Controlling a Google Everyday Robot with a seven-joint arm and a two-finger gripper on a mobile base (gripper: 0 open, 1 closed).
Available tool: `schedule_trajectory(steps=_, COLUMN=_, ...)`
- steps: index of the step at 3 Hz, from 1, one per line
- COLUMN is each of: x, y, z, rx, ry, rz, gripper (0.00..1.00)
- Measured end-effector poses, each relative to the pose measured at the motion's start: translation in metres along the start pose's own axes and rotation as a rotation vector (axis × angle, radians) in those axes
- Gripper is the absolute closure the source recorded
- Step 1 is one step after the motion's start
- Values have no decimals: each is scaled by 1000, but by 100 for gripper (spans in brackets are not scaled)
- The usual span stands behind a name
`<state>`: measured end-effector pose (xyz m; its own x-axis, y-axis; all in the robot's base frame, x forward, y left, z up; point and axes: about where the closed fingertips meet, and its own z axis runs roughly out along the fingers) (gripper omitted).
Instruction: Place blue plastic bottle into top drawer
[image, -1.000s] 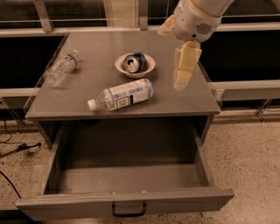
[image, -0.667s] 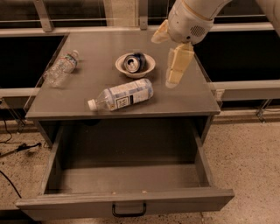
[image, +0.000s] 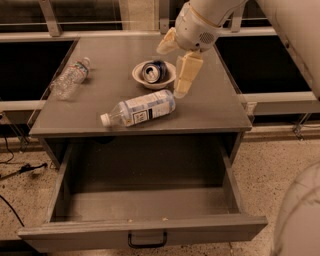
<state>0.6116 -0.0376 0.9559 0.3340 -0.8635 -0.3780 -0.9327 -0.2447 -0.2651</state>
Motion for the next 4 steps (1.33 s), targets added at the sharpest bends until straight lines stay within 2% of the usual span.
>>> schedule_trajectory(steps=1, x=-10, y=-8, z=15, rx=-25, ry=-21, rz=-29, gripper=16)
schedule_trajectory(steps=2, x=-18, y=-6, z=36, rx=-69, ry=-41, rz=-54, gripper=19)
schedule_trajectory(steps=3, x=-21, y=0, z=48, rx=-99, ry=-50, rz=-63, gripper=19)
schedule_trajectory(steps=4, x=-18, y=16, z=67, rx=-152, ry=-59, rz=-56, gripper=22)
